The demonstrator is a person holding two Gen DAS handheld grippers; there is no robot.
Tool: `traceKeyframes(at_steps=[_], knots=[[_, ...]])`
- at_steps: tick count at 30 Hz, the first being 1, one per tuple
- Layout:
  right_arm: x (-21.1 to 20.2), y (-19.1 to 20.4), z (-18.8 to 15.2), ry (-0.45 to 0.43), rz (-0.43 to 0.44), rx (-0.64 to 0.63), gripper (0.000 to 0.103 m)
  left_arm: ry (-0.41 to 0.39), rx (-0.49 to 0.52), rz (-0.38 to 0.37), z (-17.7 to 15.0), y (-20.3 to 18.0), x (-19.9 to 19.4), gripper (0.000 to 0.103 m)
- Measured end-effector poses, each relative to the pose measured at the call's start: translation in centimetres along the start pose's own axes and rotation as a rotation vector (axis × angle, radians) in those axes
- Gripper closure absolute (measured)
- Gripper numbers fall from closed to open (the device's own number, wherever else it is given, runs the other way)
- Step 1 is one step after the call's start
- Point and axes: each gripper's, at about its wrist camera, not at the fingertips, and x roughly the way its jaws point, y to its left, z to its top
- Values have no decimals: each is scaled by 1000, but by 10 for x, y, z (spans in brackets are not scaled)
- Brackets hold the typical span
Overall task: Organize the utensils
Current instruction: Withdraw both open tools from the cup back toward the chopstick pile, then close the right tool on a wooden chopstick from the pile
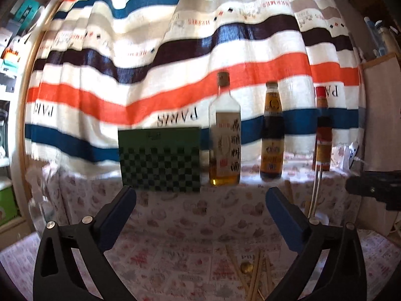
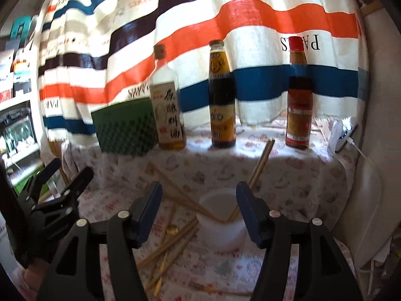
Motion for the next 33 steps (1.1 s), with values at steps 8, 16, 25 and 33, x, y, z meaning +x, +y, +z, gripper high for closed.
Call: traceKeyframes(at_steps=[8, 16, 25, 33], knots=[[21, -20, -38, 116, 32, 97, 44, 100, 31, 19, -28, -5, 22, 1], [85, -13, -74, 523, -23, 30, 44, 197, -9, 53, -31, -4, 31, 1], [102, 0, -93, 614, -25, -51, 46, 247, -83, 128, -33, 21, 42, 1], [116, 8, -111, 681, -24, -94, 50, 236, -177, 189, -27, 52, 42, 1]])
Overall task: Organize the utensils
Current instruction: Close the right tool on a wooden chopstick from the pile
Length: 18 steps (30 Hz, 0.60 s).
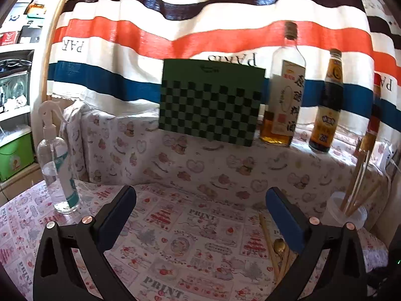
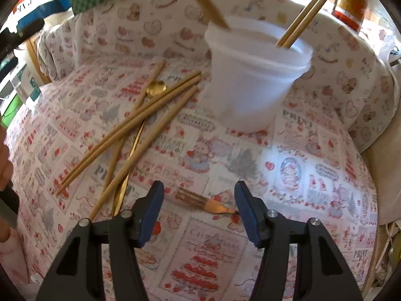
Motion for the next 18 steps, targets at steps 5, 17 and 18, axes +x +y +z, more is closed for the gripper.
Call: traceKeyframes(at_steps=[5, 17, 18], knots=[[-1, -1, -1, -2, 5, 16, 57, -4, -20, 11, 2, 6, -1, 1], [-7, -23, -2, -12, 56, 128, 96, -31, 53, 10, -2, -8, -5, 1], [-9, -25, -1, -17, 64, 139, 96, -27, 52, 8, -2, -7, -4, 1]])
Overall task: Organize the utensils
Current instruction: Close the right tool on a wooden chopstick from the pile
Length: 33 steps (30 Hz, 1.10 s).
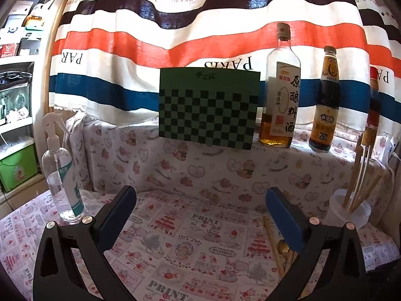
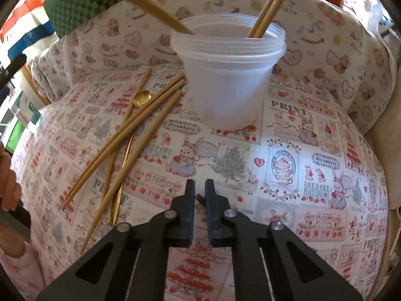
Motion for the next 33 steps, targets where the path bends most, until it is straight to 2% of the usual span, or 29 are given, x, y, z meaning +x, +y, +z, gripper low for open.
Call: traceKeyframes(at_steps=[3, 5, 7, 9, 13, 14, 15, 17, 20, 24, 28, 30, 33], knots=[[-4, -4, 2, -12, 34, 25, 96, 4, -9, -1, 0, 2, 1, 1], [-5, -9, 2, 1, 114, 47, 96, 5, -16, -3, 0, 3, 1, 1], [-3, -16, 3, 32, 255, 95, 96, 3, -23, -5, 1, 4, 1, 1], [4, -17, 3, 66, 307, 126, 97, 4, -24, -9, 1, 4, 0, 1], [5, -17, 5, 10, 186, 126, 94, 4, -24, -10, 0, 4, 0, 1], [3, -19, 5, -4, 170, 124, 89, 5, -24, -11, 0, 3, 0, 1], [0, -20, 6, -19, 151, 112, 76, 5, -24, -13, 0, 3, -1, 1], [-5, -19, 7, -36, 118, 82, 70, 3, -21, -13, -1, 2, -1, 1], [-7, -12, 7, -46, 81, 37, 70, -2, -12, -11, -1, 1, -2, 1], [-14, 9, 2, -44, 24, -92, 70, -5, -7, -12, -1, -1, -2, 1], [-5, 25, -4, 18, -15, -168, 71, -4, -8, -12, -1, -1, -2, 1], [4, 23, -7, 81, -14, -157, 81, 0, -7, -14, -1, -1, -1, 1], [3, 20, -7, 70, -38, -144, 93, 3, 0, -17, -2, -2, -1, 1]])
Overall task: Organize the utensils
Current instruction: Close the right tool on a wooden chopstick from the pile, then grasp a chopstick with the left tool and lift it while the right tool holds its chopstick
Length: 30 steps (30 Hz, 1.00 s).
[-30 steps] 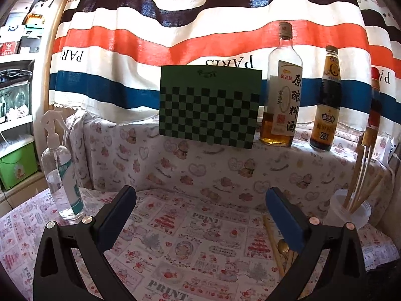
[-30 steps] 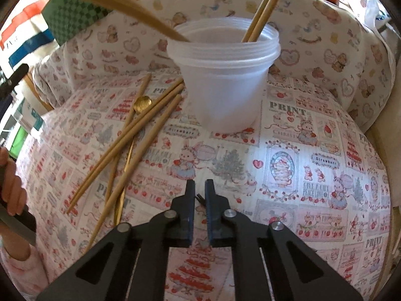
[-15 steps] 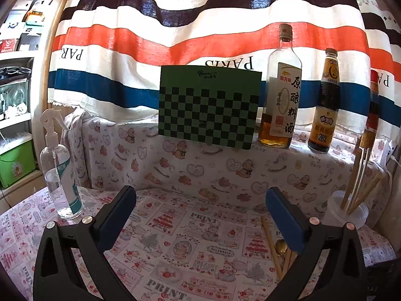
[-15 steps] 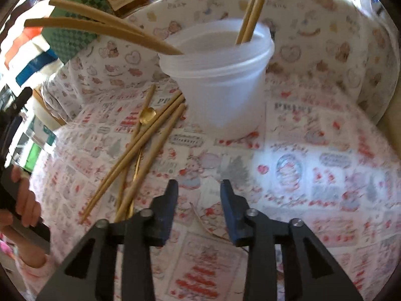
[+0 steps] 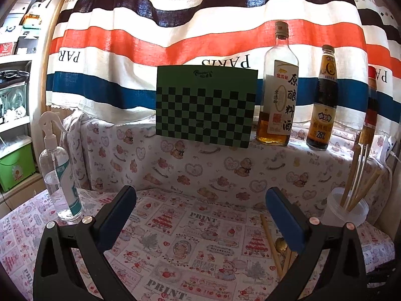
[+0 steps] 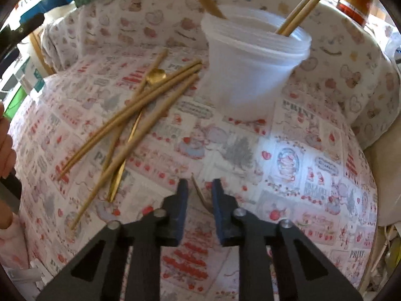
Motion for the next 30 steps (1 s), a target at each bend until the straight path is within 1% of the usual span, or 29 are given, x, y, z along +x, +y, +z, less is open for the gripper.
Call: traceKeyframes(at_steps=[3, 5, 8, 10, 12, 14, 15, 17, 20, 22, 23, 24, 25, 26, 27, 28, 29, 30], knots=[[0, -7, 0, -9, 16, 44, 101, 0, 12, 1, -1, -2, 1, 1], [-1, -12, 1, -35, 47, 82, 101, 12, 15, -7, -2, -3, 3, 1], [-2, -20, 3, -37, 80, 136, 101, 34, 2, -21, -2, -1, 7, 1], [-3, -26, 3, -46, 75, 165, 101, 37, -2, -23, -2, 0, 8, 1], [-10, -31, 4, -89, 83, 193, 101, 37, -3, -26, -2, 1, 8, 1], [-26, -35, 5, -183, 141, 201, 101, 42, -7, -37, -2, 1, 8, 1], [-37, -37, 5, -251, 178, 207, 101, 47, -9, -45, -2, 1, 8, 1], [-56, -38, 2, -349, 200, 202, 101, 63, -7, -65, -2, 0, 10, 1], [-82, -36, -5, -488, 198, 188, 101, 86, 6, -71, -5, -3, 13, 1], [-95, -30, -8, -556, 160, 176, 101, 130, 25, -49, -6, -8, 17, 1], [-100, -28, -9, -594, 123, 170, 101, 165, 34, -39, -7, -10, 21, 1], [-105, -25, -11, -626, 104, 163, 101, 191, 34, -59, -7, -12, 23, 1], [-107, -24, -10, -645, 110, 158, 101, 223, 33, -97, -9, -14, 26, 1], [-108, -24, -11, -657, 120, 160, 101, 255, 31, -132, -11, -17, 30, 8], [-110, -24, -12, -668, 126, 163, 101, 291, 27, -160, -13, -20, 36, 21], [-112, -24, -12, -680, 127, 162, 101, 323, 23, -181, -15, -23, 42, 27], [-115, -25, -12, -686, 123, 159, 101, 362, 14, -206, -17, -26, 49, 40], [-117, -25, -12, -691, 118, 161, 101, 401, 0, -236, -18, -29, 56, 50]])
